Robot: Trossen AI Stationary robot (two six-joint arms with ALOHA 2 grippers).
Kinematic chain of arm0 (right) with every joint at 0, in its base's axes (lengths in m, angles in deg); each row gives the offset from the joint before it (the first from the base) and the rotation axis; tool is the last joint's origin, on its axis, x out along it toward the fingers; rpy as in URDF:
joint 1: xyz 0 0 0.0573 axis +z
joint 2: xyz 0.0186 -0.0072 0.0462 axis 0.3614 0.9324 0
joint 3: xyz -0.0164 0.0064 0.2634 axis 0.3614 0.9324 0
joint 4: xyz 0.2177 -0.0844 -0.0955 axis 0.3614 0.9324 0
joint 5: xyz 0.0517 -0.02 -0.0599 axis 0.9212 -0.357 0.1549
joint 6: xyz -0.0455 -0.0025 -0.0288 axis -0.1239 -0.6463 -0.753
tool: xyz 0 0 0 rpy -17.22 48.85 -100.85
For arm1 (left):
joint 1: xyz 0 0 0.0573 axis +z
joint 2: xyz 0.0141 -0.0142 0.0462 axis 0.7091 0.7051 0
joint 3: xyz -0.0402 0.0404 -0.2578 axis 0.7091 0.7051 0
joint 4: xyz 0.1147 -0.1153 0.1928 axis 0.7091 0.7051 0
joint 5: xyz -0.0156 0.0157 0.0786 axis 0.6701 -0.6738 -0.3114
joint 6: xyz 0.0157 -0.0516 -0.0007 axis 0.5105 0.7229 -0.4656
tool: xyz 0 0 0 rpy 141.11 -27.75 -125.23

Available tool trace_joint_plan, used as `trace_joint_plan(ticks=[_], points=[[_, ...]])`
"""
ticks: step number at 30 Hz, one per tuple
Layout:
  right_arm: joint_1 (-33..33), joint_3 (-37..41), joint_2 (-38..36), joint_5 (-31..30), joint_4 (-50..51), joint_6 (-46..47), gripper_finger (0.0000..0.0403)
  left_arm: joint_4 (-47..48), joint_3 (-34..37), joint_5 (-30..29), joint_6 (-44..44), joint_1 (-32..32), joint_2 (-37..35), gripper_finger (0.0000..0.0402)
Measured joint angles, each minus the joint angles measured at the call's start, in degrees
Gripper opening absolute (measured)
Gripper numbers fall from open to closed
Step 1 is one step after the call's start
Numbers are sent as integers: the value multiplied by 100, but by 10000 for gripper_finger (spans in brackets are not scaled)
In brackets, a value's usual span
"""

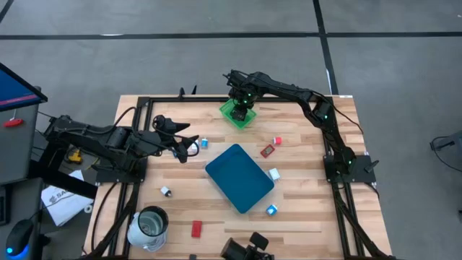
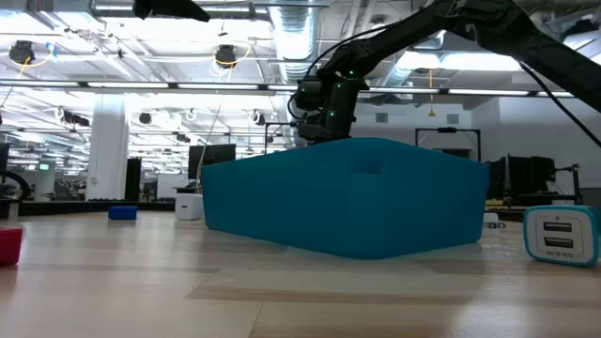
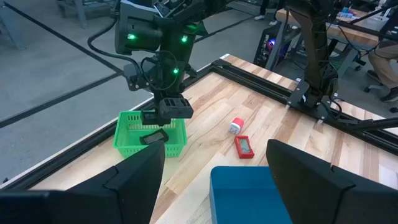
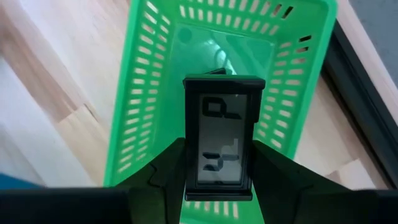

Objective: Pick & Place Office items
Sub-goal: Put the black digital timer into the green bin

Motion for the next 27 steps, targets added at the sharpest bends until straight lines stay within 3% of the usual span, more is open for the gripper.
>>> trace_joint_plan(ticks=[18,27], points=[[1,4,0,58,159,25,146,-141,2,21,-7,0,0,278],[13,4,2,189,108,-40,194,-142,2,17,-6,-37,0,278]])
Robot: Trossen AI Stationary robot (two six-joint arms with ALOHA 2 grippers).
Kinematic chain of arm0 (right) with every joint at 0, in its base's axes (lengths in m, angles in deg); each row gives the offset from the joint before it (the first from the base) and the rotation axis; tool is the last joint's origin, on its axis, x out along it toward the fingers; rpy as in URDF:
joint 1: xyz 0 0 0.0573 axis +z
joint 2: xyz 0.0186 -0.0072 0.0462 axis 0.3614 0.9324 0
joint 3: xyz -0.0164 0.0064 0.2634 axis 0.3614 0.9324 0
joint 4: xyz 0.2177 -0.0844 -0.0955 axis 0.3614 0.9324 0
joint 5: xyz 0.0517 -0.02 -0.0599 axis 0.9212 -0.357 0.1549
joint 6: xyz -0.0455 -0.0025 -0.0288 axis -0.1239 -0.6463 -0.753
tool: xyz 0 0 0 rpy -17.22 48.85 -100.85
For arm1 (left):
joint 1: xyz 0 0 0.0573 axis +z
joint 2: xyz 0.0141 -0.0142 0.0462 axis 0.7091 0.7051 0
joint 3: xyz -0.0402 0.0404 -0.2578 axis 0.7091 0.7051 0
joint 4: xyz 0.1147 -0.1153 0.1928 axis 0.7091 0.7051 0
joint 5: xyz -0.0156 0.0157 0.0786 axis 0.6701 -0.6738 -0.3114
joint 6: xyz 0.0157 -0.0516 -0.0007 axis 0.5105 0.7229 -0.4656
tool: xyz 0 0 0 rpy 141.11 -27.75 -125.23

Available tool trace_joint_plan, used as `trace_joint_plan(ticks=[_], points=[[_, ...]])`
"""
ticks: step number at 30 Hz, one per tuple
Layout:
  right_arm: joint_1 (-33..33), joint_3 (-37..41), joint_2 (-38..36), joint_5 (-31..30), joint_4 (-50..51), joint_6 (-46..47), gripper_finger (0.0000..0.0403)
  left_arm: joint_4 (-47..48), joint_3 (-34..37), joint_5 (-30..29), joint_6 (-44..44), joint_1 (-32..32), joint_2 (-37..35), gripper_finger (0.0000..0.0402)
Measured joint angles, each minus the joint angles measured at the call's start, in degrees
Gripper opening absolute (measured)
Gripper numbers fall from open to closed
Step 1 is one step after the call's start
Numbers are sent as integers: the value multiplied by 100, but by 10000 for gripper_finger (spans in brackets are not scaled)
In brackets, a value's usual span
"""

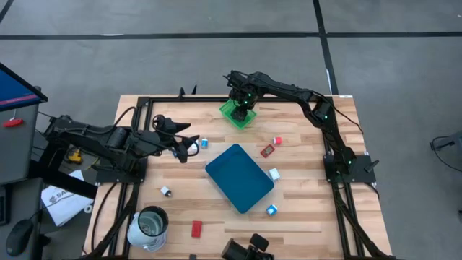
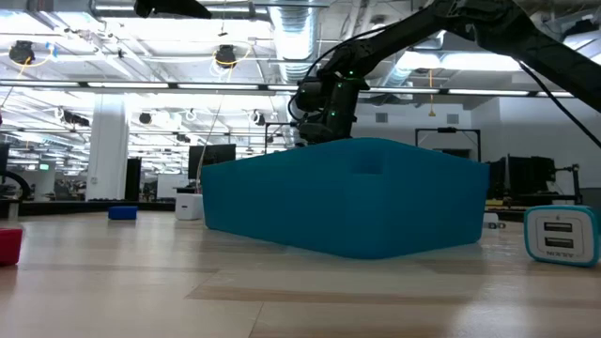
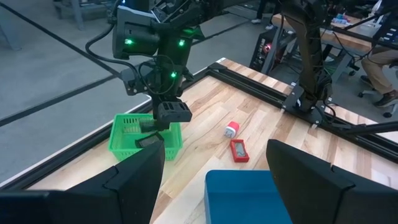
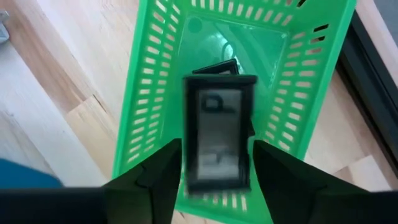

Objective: Pick & Place Office items
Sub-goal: Put the black digital timer into the green bin, then put the top red digital timer into the green bin

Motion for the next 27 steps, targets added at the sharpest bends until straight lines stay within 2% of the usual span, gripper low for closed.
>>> trace_joint_plan(ticks=[7,15,23,27], points=[[0,-8,-7,2,1,-23,209,2,1,-3,-1,0,0,278],[25,-63,-251,162,712,-538,205,11,2,41,-30,0,0,278],[100,181,-1155,93,1275,-1026,204,27,2,63,-179,0,0,278],[152,656,-1854,18,1322,-1245,204,63,2,70,-279,-2,0,278]])
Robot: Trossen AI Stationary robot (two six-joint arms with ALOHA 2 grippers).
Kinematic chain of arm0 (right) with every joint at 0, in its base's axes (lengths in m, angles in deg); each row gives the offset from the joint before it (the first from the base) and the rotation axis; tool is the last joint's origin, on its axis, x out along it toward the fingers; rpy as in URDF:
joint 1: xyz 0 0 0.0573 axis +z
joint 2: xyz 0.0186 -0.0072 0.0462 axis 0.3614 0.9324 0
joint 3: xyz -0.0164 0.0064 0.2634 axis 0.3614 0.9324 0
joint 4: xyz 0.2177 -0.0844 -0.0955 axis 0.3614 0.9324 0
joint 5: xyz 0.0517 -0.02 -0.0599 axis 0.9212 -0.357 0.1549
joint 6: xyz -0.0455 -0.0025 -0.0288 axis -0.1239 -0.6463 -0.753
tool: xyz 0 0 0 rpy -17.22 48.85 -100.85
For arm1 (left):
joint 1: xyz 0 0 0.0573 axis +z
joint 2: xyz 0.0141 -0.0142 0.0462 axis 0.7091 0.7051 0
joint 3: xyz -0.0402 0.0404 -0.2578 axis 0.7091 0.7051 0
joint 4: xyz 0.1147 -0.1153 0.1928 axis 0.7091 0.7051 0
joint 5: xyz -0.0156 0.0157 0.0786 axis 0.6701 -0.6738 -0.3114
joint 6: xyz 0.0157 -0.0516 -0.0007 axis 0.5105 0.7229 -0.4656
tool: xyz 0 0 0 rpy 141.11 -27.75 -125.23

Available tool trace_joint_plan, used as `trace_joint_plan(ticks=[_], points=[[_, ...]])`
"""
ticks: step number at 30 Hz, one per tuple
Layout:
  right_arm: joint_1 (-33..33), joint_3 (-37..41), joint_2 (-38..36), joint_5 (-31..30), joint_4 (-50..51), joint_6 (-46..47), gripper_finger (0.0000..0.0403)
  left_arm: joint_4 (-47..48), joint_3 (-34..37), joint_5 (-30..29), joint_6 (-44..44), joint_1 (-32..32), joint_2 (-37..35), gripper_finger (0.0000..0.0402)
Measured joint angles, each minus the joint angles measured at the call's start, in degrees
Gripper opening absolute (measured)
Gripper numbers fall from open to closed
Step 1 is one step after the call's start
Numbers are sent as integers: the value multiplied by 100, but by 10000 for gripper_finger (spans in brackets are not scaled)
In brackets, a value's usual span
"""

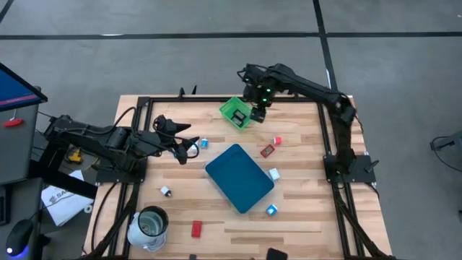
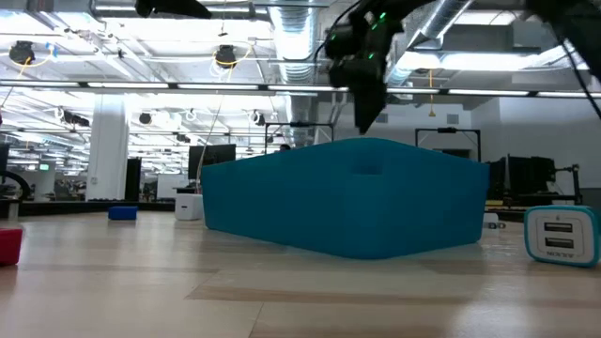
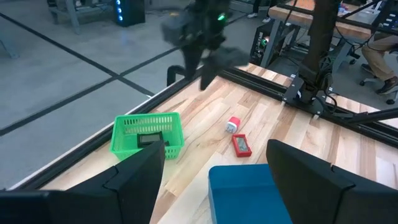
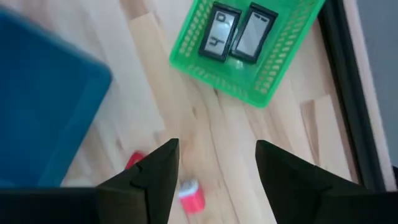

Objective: Pick & Place Office items
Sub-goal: Put the top red digital timer into the green bin

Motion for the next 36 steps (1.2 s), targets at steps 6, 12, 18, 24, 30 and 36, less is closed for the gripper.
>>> trace_joint_plan(ticks=[6,12,18,24,30,36], points=[[3,1508,-1269,-65,-596,323,205,184,0,4,-6,0,0,278],[-100,3621,-2450,80,-1910,822,213,236,0,4,21,0,0,278],[35,5167,-3000,347,-2718,69,231,235,0,4,72,1,0,278],[616,5789,-3112,277,-3548,-1726,232,232,0,7,298,24,0,278],[1117,5910,-2963,285,-4256,-3430,231,222,0,-9,508,24,0,278],[1359,5914,-2459,282,-4243,-3694,231,208,0,-24,607,24,0,278]])
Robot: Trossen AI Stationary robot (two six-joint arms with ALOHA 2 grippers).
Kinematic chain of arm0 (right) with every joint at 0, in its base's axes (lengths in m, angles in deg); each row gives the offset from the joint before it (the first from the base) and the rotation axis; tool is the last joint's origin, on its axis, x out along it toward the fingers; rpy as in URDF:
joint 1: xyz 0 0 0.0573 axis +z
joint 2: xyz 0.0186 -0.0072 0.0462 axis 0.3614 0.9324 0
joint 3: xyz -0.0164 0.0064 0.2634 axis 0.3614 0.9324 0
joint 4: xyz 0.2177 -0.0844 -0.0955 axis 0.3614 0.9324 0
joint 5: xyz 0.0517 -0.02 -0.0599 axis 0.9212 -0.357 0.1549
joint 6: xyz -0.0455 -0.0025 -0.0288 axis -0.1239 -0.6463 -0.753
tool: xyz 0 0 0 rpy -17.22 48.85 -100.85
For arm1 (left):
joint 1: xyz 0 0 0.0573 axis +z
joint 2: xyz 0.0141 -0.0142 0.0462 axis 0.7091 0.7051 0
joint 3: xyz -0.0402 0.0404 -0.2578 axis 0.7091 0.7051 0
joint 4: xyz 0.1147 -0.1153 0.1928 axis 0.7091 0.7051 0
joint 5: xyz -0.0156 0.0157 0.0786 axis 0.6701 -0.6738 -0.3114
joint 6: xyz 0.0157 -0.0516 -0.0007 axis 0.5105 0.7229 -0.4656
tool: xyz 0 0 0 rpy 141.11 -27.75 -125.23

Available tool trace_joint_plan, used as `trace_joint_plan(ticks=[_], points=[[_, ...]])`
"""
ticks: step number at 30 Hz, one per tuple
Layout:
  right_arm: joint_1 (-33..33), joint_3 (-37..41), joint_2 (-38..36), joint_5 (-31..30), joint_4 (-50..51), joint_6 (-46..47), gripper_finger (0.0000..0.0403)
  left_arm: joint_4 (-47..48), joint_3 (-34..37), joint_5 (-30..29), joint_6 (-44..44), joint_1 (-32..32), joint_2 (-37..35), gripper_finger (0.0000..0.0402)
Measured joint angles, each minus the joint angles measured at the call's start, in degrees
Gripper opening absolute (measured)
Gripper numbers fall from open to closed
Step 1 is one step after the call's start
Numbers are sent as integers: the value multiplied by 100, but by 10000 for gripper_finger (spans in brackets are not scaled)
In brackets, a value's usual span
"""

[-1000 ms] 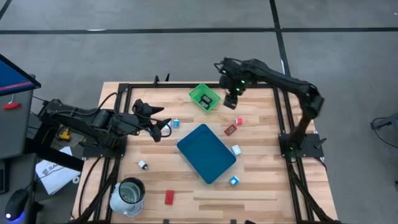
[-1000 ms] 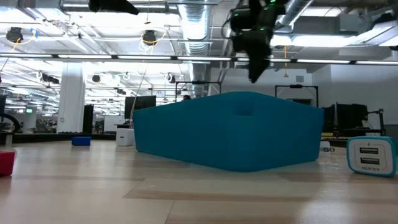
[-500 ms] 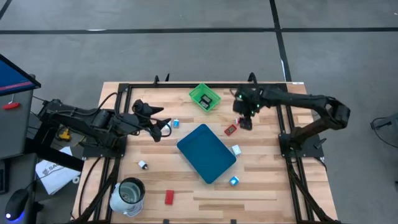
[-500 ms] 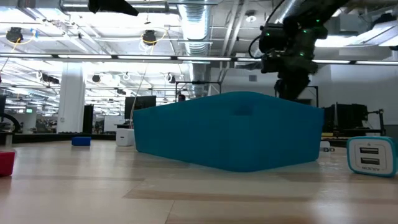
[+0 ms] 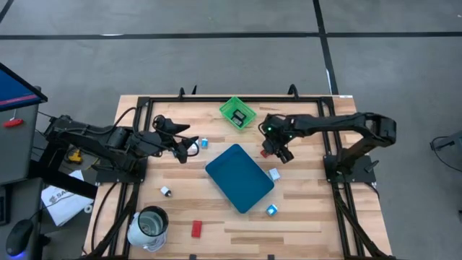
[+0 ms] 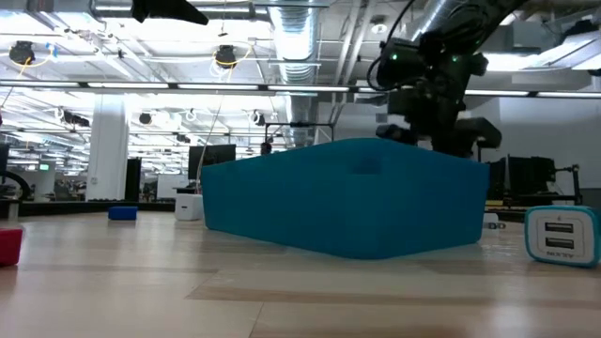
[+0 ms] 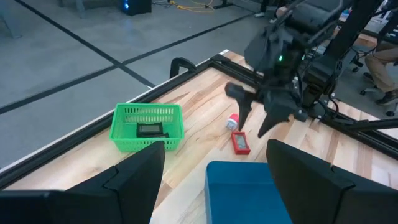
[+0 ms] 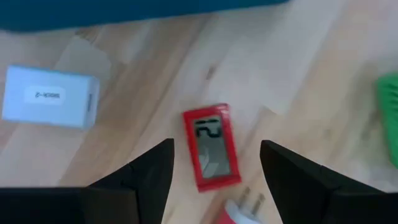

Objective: Pick & Place Office items
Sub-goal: Put the top red digital timer into the green bin

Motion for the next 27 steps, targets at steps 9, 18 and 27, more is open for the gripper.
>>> trace_joint_plan(ticks=[9,18,27], points=[[-19,0,548,-2,-266,-176,230,-2,0,-20,15,0,0,278],[-141,-2,933,-2,-405,-311,227,-2,0,-17,37,0,0,278],[-148,-22,1190,61,-391,-297,191,-2,0,-15,130,0,0,278]])
